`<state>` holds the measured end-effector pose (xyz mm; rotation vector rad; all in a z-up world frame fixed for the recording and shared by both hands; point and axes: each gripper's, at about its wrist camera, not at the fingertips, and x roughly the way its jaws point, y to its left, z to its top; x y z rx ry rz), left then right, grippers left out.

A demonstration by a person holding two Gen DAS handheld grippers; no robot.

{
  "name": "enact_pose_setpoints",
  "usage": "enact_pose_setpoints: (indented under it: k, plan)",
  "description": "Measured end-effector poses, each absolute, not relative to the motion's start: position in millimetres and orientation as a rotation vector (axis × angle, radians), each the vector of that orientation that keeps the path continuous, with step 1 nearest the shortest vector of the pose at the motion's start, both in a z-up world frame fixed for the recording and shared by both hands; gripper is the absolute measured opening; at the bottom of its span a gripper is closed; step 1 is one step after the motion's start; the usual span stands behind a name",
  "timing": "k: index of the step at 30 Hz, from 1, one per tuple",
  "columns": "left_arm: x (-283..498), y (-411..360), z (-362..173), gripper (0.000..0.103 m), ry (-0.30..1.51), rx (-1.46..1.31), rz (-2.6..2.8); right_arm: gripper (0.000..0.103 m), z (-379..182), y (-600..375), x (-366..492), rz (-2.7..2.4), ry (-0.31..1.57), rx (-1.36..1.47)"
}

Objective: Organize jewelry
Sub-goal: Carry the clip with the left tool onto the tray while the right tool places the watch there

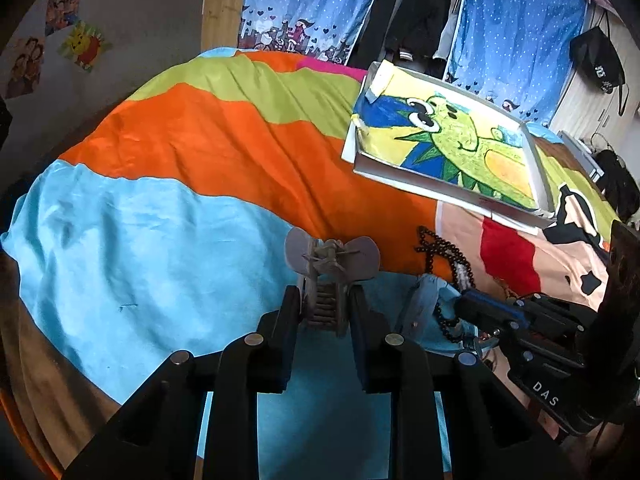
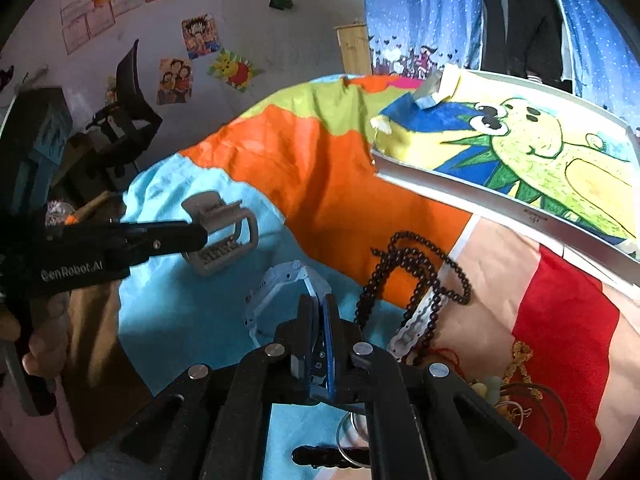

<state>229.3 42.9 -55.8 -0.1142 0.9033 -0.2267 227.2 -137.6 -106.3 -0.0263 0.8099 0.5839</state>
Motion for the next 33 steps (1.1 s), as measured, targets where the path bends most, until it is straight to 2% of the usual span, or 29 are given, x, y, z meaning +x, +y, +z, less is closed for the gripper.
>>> enact_pose_setpoints:
  k: [16, 24, 33]
  plan:
    - [233, 28, -23, 0.02, 0.772, -0.117, -0.245, 0.005, -61, -168, 237, 0.498, 0.622, 0.049]
    - [302, -29, 3, 0.02, 0.692, -0.142, -0.329, 0.005, -27, -231, 276, 0.344, 0.489, 0.141]
    - [391, -100, -34, 0.02, 0.774, -0.137, -0.402, 0.005, -54, -310, 335, 0.147, 0.533, 0.226]
